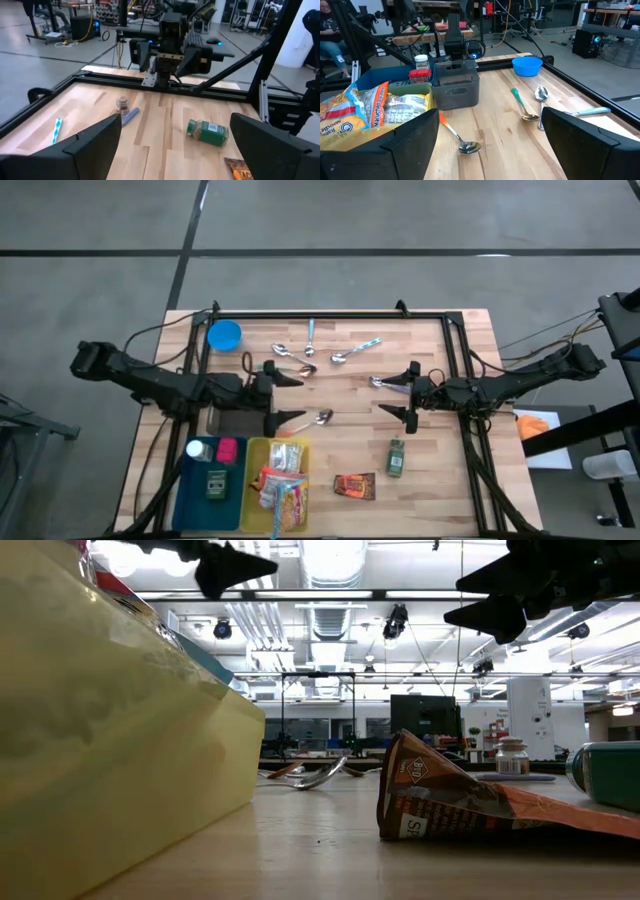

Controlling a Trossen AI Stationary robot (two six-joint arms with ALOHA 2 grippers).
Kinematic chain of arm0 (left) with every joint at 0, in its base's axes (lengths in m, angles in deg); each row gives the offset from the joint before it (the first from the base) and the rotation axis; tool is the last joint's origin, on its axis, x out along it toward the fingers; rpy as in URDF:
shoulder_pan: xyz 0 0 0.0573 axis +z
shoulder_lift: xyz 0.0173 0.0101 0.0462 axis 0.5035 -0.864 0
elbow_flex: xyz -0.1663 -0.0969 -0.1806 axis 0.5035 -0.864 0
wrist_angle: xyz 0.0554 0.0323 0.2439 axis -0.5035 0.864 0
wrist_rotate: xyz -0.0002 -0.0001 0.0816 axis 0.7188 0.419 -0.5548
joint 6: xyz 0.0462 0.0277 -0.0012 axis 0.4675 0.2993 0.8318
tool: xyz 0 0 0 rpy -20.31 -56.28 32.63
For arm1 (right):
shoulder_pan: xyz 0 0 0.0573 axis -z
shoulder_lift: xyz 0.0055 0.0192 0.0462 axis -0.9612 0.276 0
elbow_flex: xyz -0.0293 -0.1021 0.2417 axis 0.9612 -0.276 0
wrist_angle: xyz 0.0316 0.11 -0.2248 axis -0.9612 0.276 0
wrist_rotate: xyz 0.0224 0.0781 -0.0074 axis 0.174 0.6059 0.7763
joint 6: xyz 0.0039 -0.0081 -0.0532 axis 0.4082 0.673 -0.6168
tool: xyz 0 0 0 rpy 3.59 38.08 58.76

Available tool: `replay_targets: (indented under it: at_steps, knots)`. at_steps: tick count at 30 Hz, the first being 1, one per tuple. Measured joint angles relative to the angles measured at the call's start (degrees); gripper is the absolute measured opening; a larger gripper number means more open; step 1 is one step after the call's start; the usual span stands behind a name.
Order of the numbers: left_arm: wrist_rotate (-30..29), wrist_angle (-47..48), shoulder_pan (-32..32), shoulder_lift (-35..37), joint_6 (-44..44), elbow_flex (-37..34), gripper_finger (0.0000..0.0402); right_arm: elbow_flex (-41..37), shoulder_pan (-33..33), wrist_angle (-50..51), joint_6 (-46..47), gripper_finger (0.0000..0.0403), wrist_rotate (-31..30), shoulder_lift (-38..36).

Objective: Pick & Place Food Item
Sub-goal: Put the green seasoning bottle into the blue bin

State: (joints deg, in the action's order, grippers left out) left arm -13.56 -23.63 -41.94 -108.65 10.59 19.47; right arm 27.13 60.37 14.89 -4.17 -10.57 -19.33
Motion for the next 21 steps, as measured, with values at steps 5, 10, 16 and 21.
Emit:
replay_targets:
  at_steps: [5,10,16,21]
  knots:
    - [-0.03,-1.66,0.02,2.12,-0.03,-3.4,0.0375,0.0,0.01,-0.04,0.0,0.0349,0.0,0.0]
    - [-0.03,-2.89,0.02,2.38,-0.03,-4.06,0.0375,0.0,0.0,0.04,0.0,0.0349,0.01,0.0]
    - [-0.03,-2.82,0.02,2.38,-0.03,-4.06,0.0375,0.0,0.0,-0.01,0.0,0.0349,-0.01,0.0]
    - [-0.03,-2.94,0.0,2.38,-0.07,-4.06,0.0375,0.0,0.0,-0.01,0.0,0.0349,-0.01,0.0]
